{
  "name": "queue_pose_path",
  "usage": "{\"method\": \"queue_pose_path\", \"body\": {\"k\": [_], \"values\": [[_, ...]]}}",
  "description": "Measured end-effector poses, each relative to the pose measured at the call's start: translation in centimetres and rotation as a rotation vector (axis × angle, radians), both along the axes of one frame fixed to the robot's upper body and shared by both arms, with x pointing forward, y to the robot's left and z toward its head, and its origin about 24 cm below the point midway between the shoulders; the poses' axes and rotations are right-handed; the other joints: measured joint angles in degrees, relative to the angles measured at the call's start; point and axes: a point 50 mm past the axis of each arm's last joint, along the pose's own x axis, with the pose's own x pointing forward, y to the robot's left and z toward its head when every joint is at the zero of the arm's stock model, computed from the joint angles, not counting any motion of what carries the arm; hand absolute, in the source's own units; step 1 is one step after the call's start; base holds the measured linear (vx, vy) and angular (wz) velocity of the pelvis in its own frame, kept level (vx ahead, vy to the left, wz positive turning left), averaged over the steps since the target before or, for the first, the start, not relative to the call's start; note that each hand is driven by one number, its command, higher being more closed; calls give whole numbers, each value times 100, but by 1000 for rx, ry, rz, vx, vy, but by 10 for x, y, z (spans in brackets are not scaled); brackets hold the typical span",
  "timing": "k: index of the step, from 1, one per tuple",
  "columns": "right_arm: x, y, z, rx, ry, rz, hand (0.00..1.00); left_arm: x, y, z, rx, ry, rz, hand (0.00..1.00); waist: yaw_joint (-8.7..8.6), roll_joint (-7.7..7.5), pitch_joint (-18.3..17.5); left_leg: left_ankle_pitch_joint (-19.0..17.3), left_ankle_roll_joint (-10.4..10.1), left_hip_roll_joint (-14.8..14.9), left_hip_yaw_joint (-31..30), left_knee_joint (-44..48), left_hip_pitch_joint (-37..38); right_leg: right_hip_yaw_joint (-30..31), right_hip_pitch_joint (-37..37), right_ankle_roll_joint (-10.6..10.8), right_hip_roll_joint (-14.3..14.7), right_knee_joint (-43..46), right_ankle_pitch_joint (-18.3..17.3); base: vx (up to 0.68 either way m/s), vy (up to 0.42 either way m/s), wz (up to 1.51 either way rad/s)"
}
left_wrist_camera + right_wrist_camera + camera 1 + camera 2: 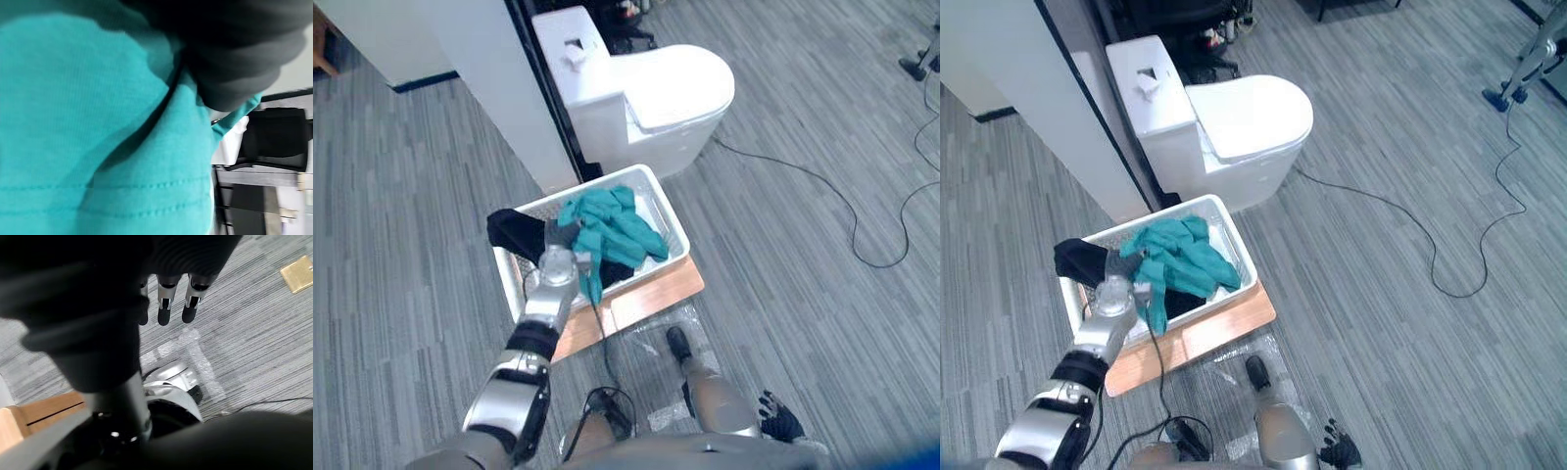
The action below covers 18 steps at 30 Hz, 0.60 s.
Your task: Tidy the bed and pick cloth on bed and put in laundry
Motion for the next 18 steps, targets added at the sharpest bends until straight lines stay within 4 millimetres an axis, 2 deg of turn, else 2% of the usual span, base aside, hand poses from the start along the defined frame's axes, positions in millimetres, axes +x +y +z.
{"method": "queue_pose_path", "body": {"k": [3, 6, 13, 14, 18], "values": [[7, 2, 4, 1, -36, 20, 0, 12, 4, 27, 2, -75, 20, 100, -1, -30, 181, -128, 30, 108, -37, 311, -321, 4, -233, 0, 8, 77, 1, -24, 9, -2], [12, 2, 7, 12, -61, 26, 0, 18, 2, 39, 7, -96, 12, 100, -5, -31, 320, -187, 64, 221, -52, 591, -553, -72, -362, -2, 11, 117, 3, -2, 15, 10], [21, 1, 13, 6, -99, 41, 0, 18, 0, 41, 1, -86, -26, 100, 111, -20, 623, -275, 126, 321, -162, 885, -873, -193, -561, -6, 10, 231, -1, -16, 0, 7], [23, 2, 14, 6, -104, 43, 0, 18, -1, 40, -1, -84, -40, 0, 117, -27, 677, -286, 131, 342, -183, 937, -894, -259, -561, -26, 10, 272, -15, -51, -6, 22], [24, 0, 14, 17, -102, 31, 0, 16, -2, 34, -10, -66, -51, 0, 138, -18, 726, -332, 164, 373, -223, 1041, -948, -298, -584, -58, 12, 340, -42, -24, -2, 6]]}}
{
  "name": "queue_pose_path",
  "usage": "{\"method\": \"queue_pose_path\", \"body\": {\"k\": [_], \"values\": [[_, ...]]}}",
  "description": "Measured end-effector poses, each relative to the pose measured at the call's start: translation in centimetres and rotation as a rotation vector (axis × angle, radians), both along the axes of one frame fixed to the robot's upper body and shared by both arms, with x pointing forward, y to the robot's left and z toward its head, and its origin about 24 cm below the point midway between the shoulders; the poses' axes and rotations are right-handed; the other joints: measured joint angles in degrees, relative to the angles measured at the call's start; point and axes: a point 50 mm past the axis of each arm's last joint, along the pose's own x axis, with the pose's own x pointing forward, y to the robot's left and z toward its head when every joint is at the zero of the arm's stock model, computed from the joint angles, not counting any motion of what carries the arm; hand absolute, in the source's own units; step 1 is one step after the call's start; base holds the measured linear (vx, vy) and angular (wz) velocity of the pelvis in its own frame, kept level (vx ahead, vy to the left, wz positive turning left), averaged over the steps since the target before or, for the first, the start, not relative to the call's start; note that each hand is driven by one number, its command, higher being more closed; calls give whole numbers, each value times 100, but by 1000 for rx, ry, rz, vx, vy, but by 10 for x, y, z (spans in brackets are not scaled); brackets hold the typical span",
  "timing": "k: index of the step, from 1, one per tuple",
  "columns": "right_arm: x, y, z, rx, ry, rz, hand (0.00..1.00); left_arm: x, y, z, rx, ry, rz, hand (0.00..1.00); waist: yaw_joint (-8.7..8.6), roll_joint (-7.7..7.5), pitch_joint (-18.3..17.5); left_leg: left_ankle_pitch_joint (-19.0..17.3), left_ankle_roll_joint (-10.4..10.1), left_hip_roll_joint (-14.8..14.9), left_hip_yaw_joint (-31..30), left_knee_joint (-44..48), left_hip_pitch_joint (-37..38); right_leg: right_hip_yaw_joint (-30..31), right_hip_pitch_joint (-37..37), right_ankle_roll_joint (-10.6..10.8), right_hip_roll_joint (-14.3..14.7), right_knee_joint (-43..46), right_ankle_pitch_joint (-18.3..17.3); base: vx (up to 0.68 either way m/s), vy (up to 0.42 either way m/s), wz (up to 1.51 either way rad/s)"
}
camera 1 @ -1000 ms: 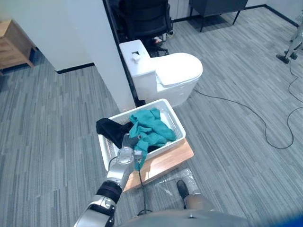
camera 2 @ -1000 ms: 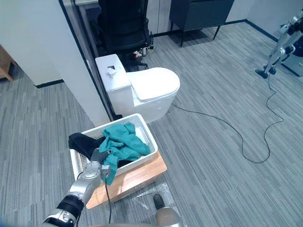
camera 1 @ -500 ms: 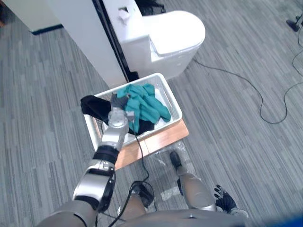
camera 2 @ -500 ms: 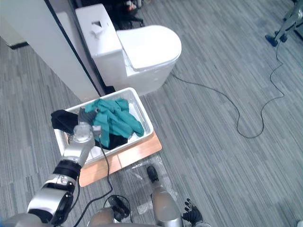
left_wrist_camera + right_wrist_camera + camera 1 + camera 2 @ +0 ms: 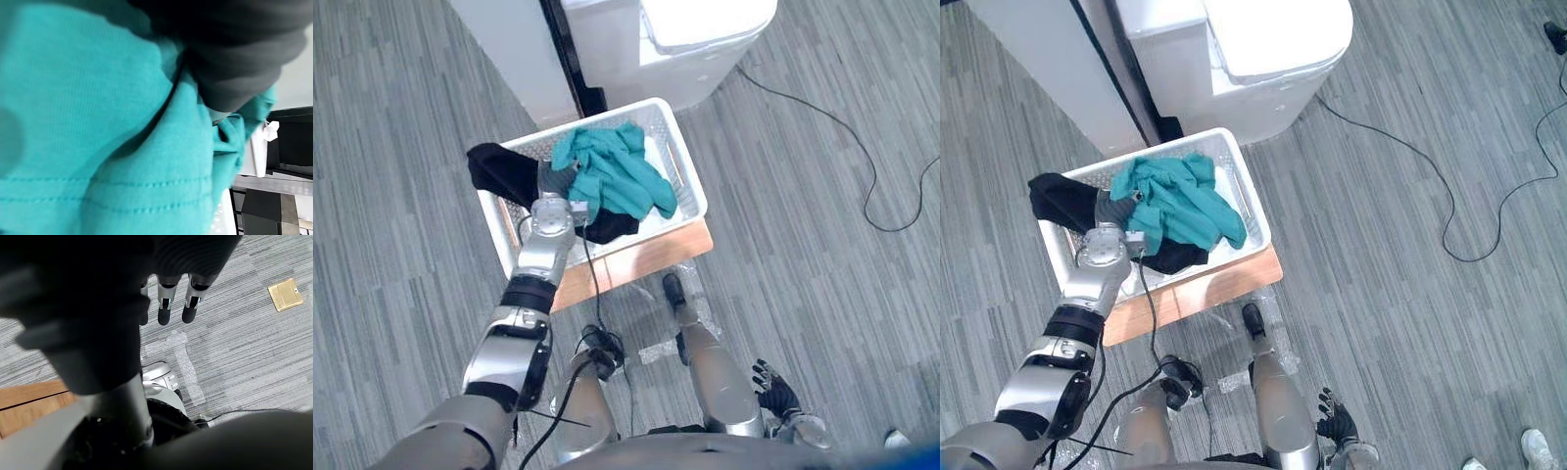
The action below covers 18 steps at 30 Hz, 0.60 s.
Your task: Tidy the bed and pick cloth on bed and put in laundry
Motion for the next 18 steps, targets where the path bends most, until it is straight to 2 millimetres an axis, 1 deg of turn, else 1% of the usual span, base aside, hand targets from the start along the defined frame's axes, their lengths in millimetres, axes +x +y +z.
{"method": "queue_pose_path", "body": {"k": [2, 6, 9, 13, 15, 18], "values": [[1, 0, 0, 2, 0, -1, 0, 0, 2, 0, -4, -2, 6, 0, 2, -11, 15, -3, 3, 0, -2, 14, 3, -14, -7, -17, -1, 36, -13, 0, 0, 0], [2, 0, 1, 2, -6, -1, 0, -1, 0, 14, -9, -61, -2, 0, -1, -10, 38, 4, 10, -1, 22, 12, 6, -20, -69, -39, -1, 140, -52, 0, 0, 0], [2, 0, 1, 2, -5, -2, 0, 0, -1, 20, -9, -81, -7, 0, 3, -8, 38, 19, 26, 0, 21, 11, 31, -78, -67, -47, -3, 205, -60, 0, 0, 0], [0, 0, 0, 2, 0, -2, 0, 0, 4, 23, -11, -87, -4, 0, 15, -7, 38, 27, 35, -22, 44, -23, 211, -136, 64, -61, -24, 273, -99, -11, -1, 3], [-2, 0, 0, 3, 7, -5, 0, -2, 7, 34, 8, -127, -27, 0, 19, -3, 32, 59, 35, -61, 31, -101, 358, -188, 205, -78, -56, 272, -119, -26, -8, 11], [-3, -1, -1, -2, 24, -5, 0, -3, 8, 45, 28, -160, -67, 0, 17, 23, -5, 62, 32, -37, 10, -114, 483, -291, 373, -106, -76, 267, -146, -32, -16, 18]]}}
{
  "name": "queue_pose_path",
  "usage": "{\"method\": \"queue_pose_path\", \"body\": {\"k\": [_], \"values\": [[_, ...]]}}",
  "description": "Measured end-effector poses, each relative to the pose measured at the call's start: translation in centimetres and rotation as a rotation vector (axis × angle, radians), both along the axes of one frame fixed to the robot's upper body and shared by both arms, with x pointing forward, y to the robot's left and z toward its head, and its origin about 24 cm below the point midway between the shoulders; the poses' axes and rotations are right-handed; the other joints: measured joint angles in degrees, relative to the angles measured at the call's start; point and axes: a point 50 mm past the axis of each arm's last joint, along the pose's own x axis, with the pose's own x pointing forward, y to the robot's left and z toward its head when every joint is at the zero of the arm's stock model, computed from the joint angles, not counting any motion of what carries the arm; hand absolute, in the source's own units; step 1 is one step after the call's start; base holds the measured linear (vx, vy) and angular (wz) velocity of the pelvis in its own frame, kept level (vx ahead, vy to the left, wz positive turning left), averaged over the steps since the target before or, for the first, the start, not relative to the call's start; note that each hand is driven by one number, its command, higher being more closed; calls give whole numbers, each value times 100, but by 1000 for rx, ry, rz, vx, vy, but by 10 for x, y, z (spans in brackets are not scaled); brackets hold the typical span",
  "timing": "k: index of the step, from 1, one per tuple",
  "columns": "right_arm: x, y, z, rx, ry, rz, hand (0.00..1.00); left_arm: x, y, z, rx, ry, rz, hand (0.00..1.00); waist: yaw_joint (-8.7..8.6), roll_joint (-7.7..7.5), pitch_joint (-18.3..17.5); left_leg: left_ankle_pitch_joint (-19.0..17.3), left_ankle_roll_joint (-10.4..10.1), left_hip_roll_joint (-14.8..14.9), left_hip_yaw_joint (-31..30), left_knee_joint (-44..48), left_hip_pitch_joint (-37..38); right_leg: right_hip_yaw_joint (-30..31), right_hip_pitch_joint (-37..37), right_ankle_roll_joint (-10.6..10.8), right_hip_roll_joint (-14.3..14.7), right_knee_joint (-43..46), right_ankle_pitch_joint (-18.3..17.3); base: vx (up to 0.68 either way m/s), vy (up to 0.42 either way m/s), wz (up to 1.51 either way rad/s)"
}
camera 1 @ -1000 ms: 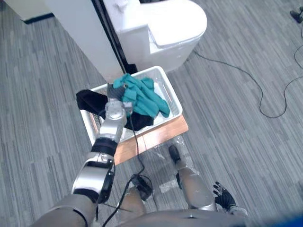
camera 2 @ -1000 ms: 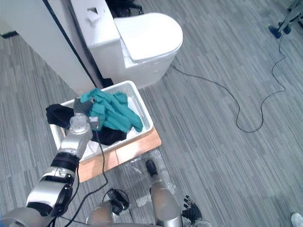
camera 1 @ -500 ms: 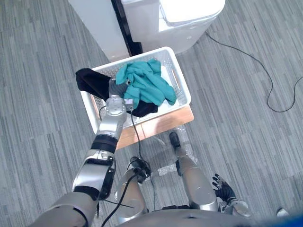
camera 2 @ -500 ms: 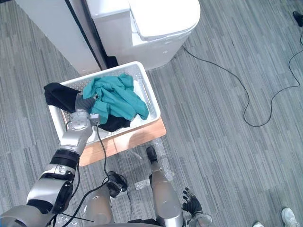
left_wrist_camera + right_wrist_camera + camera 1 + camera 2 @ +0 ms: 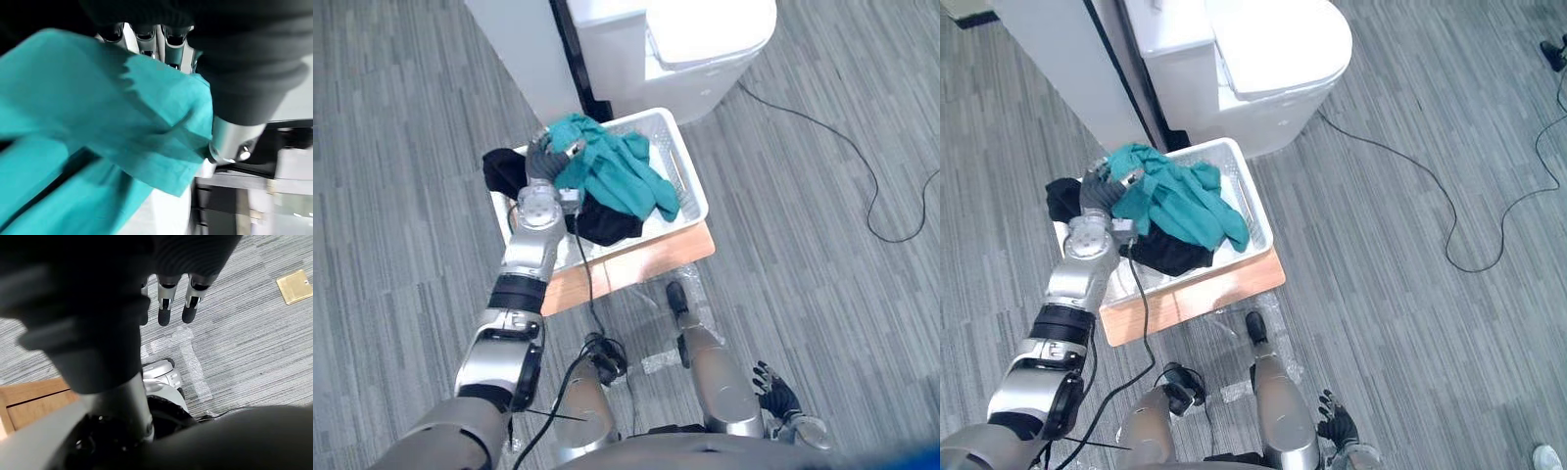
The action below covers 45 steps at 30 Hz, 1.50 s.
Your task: Tidy the bed and pick cloth on bed and put in laundry
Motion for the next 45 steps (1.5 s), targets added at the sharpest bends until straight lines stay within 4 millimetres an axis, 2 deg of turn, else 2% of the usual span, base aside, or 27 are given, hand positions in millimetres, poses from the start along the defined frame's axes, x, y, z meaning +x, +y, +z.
{"method": "queue_pose_path", "body": {"k": [2, 7, 15, 16, 18, 21, 24, 30, 33, 37, 40, 42, 45], "values": [[-3, -2, -1, 0, 12, -10, 0, -1, 3, -1, 12, 12, -17, 0, 6, 19, -55, 7, -7, 35, 62, -6, 66, -33, 67, -1, -4, -16, -1, -9, -10, 12], [-22, -4, -7, -4, 81, -38, 0, -10, 7, -28, 24, 114, -86, 0, 101, 118, -501, 151, -47, -51, 74, -282, 357, -103, 346, -6, -29, -135, -4, 43, -1, 8], [-55, -11, -19, -24, 211, -81, 0, -41, 18, -69, -10, 240, -183, 0, 131, 305, -1237, 477, -110, -382, -112, -1080, 1037, -326, 1098, 9, -160, -595, 1, 29, -7, 18], [-56, -11, -19, -27, 216, -82, 0, -44, 19, -71, -11, 248, -189, 0, 138, 310, -1267, 490, -110, -392, -112, -1110, 1058, -326, 1118, 13, -164, -611, 4, 11, 6, 13], [-64, -12, -22, -37, 253, -78, 0, -62, 28, -90, -20, 319, -215, 0, 149, 340, -1407, 563, -112, -466, -158, -1299, 1246, -374, 1324, 23, -188, -716, 10, 12, 3, 12], [-69, -13, -23, -38, 276, -79, 0, -77, 38, -107, -17, 399, -227, 0, 138, 371, -1472, 644, -119, -548, -245, -1471, 1468, -435, 1555, 30, -220, -799, 14, 14, 7, 12], [-73, -14, -24, -50, 292, -65, 0, -89, 51, -117, -7, 473, -240, 0, 135, 429, -1604, 700, -112, -599, -237, -1578, 1573, -435, 1607, 34, -237, -814, 12, 0, 2, 4], [-82, -21, -23, -73, 317, -61, 0, -110, 55, -139, 65, 570, -246, 0, 128, 565, -1704, 705, -127, -638, -86, -1697, 1715, -319, 1666, 59, -235, -808, -3, -15, -2, -9], [-81, -23, -22, -77, 309, -62, 0, -112, 56, -138, 169, 558, -236, 0, 117, 585, -1694, 679, -169, -642, 35, -1699, 1712, -236, 1546, 104, -225, -677, -60, -33, 0, -16], [-73, -28, -19, -74, 268, -50, 0, -103, 50, -128, 393, 485, -144, 0, 66, 667, -1628, 695, -150, -759, 260, -1728, 1463, 29, 886, 149, -248, -110, -214, -58, 16, -29], [-54, -32, -15, -59, 202, -52, 0, -84, 38, -108, 538, 384, -76, 0, -42, 694, -1419, 759, -105, -897, 404, -1777, 1171, 225, 348, 190, -300, 202, -250, -67, 14, -25], [-39, -31, -10, -51, 140, -29, 0, -67, 32, -84, 677, 273, 8, 0, -115, 672, -1152, 780, -97, -935, 541, -1773, 1055, 359, 81, 213, -293, 359, -267, -50, -8, -25], [-30, -30, -6, -44, 89, -12, 0, -55, 33, -59, 825, 185, 112, 0, -189, 670, -1041, 835, -35, -934, 713, -1754, 918, 522, -231, 207, -229, 508, -276, 24, -13, -30]]}}
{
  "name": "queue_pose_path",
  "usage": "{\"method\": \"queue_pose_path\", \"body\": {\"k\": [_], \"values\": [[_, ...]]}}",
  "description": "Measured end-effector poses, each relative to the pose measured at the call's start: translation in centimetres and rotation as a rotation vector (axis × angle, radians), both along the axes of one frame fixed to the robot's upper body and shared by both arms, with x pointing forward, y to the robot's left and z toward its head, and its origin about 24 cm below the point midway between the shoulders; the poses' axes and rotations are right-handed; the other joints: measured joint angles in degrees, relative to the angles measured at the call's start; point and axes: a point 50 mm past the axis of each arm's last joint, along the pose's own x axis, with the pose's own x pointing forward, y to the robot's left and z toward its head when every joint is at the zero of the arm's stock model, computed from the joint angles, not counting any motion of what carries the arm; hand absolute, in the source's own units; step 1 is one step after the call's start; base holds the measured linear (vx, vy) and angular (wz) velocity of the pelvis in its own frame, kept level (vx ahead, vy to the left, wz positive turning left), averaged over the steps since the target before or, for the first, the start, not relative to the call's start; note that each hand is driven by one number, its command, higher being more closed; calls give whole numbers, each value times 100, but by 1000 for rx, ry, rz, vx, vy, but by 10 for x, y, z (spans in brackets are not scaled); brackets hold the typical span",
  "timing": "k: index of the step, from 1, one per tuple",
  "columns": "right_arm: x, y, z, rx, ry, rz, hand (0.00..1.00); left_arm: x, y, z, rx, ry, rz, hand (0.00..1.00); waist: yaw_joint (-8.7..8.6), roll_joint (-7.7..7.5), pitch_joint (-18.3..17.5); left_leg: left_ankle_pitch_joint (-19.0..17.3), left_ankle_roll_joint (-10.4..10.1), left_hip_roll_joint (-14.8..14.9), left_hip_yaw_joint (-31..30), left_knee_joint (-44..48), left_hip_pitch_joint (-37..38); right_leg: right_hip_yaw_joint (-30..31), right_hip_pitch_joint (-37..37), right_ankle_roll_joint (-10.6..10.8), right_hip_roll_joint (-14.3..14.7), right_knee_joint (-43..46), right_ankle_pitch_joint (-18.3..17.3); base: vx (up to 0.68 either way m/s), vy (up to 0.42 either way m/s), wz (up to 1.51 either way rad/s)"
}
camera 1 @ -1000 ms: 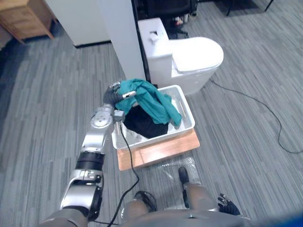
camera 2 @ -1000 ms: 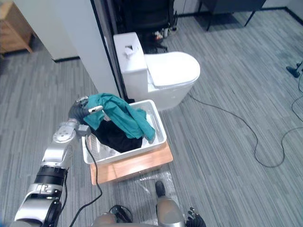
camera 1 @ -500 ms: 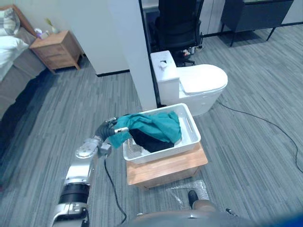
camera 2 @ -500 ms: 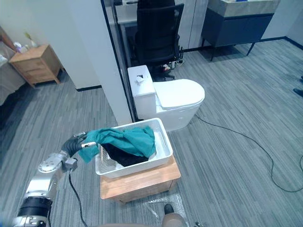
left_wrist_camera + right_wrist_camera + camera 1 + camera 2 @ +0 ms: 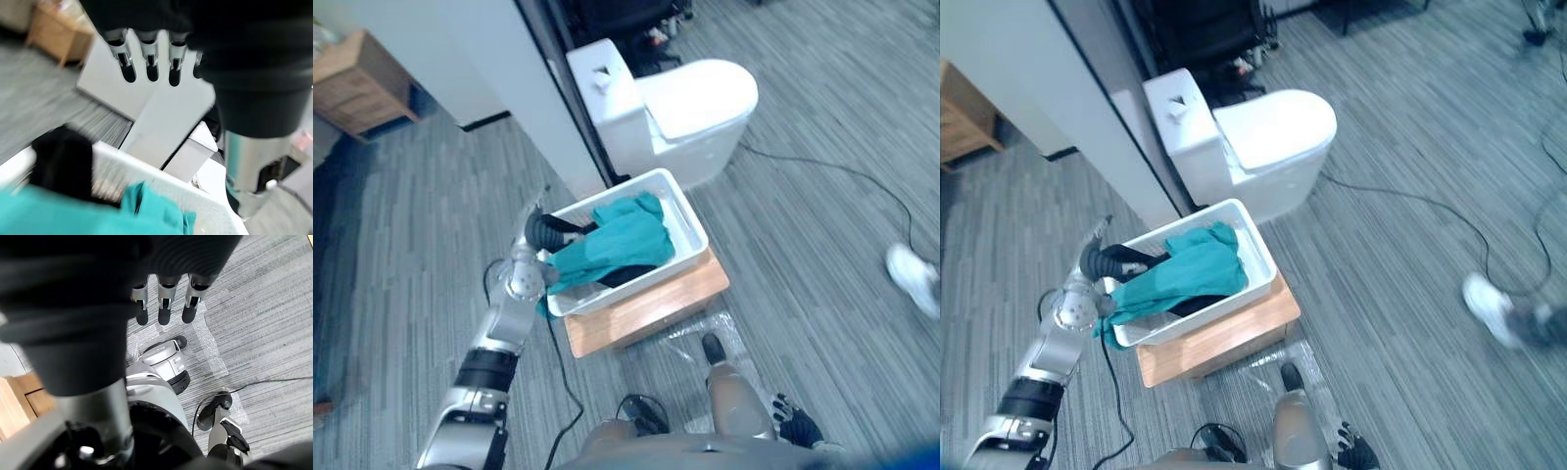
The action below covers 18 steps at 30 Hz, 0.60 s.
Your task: Tidy the bed and pick cloth on bed and put in laundry
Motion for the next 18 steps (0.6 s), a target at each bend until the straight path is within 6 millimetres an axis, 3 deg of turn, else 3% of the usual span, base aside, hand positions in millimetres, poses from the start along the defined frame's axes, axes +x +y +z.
{"method": "queue_pose_path", "body": {"k": [4, 10, 12, 15, 17, 18], "values": [[8, 1, 4, 2, -46, 6, 0, 11, 4, 25, -59, -112, 48, 0, -27, -50, 247, 7, 0, 31, 108, 99, -13, 61, -123, -34, 46, 191, -83, 36, -19, -13], [11, -4, 8, -24, -80, -37, 0, 12, 20, 52, -351, -256, 74, 0, -9, -187, 367, -242, -14, 252, -60, 593, -116, -111, -109, -72, 54, 493, -304, 16, -15, 13], [11, -6, 9, -38, -85, -45, 0, 4, 29, 69, -415, -323, 61, 0, 7, -202, 377, -303, 0, 295, -198, 735, -122, -238, -44, -64, 13, 611, -411, 30, -3, 38], [7, -5, 9, -55, -66, -36, 0, -27, 50, 95, -515, -424, 12, 0, 60, -203, 370, -403, 54, 365, -561, 914, -74, -663, 302, -78, -134, 770, -659, 33, -10, 66], [3, -5, 8, -55, -44, -41, 0, -42, 61, 93, -558, -433, 22, 0, 195, -222, 354, -476, 47, 402, -672, 1007, -4, -766, 443, -67, -159, 827, -752, 42, -11, 48], [-2, -5, 7, -59, -20, -48, 0, -53, 70, 83, -604, -407, 44, 0, 262, -222, 285, -509, 50, 406, -804, 1038, 4, -895, 543, -78, -204, 856, -820, 60, -8, 46]]}}
